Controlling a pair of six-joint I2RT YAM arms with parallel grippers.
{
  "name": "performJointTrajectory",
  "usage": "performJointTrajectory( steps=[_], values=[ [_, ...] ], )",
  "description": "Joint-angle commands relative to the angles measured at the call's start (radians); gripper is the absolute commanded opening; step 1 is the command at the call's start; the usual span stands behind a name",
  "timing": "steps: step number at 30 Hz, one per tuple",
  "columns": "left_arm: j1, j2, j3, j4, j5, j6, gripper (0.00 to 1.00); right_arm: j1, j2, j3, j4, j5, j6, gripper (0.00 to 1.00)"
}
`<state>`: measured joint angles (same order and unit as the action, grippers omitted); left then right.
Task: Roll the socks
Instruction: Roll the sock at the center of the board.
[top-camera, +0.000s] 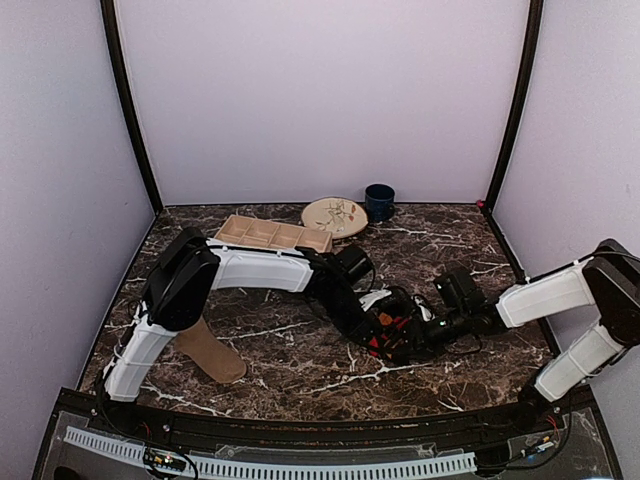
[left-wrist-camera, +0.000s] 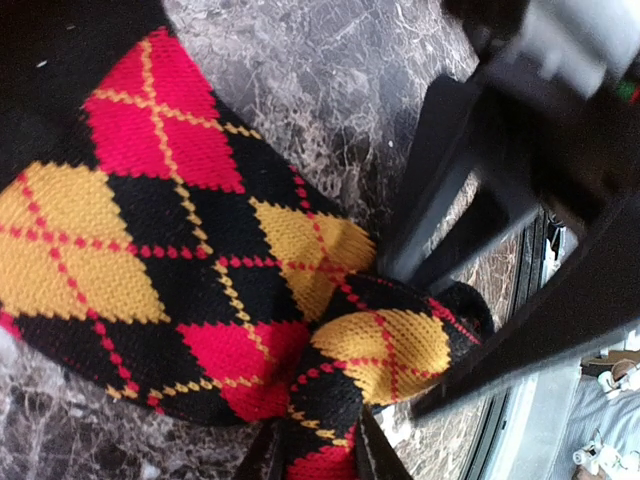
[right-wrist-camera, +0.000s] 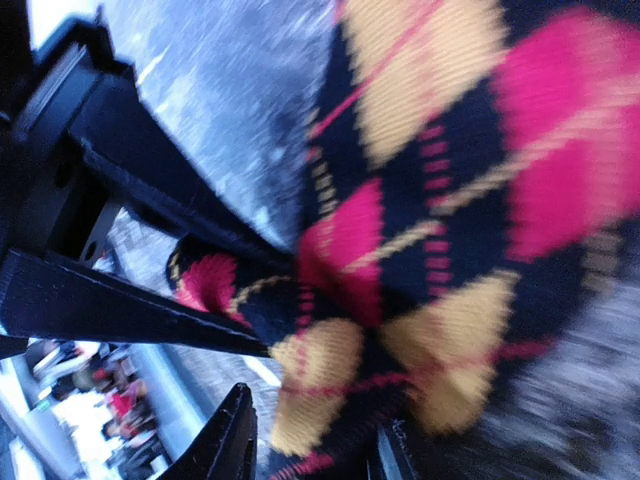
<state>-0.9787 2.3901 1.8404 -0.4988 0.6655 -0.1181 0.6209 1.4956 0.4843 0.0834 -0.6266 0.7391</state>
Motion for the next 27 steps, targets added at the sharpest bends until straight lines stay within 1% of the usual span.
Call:
performJointTrajectory(
  steps=[1, 8, 14, 18, 22, 25, 27],
  values=[
    [-0.014, 0.069, 0.0, -0.12, -0.063, 0.003, 0.22, 0.001, -0.092, -0.016, -0.161, 0.24, -0.085, 0.37],
    [-0.014, 0.098, 0.037, -0.146, -0.06, -0.005, 0.22, 0.014, -0.199, -0.045, -0.196, 0.32, -0.099, 0.38],
    [-0.008, 0.129, 0.079, -0.194, -0.04, 0.022, 0.23, 0.08, -0.299, -0.01, -0.269, 0.471, -0.148, 0.39],
    [0.007, 0.156, 0.122, -0.232, 0.005, 0.043, 0.23, 0.179, -0.363, 0.032, -0.331, 0.623, -0.191, 0.39],
    [0.02, 0.178, 0.151, -0.28, 0.045, 0.075, 0.23, 0.306, -0.408, 0.072, -0.393, 0.776, -0.238, 0.4],
    [0.03, 0.187, 0.158, -0.309, 0.067, 0.097, 0.23, 0.402, -0.394, 0.102, -0.419, 0.871, -0.263, 0.42],
    [0.036, 0.191, 0.163, -0.329, 0.092, 0.11, 0.23, 0.465, -0.355, 0.129, -0.434, 0.941, -0.268, 0.43]
  ],
)
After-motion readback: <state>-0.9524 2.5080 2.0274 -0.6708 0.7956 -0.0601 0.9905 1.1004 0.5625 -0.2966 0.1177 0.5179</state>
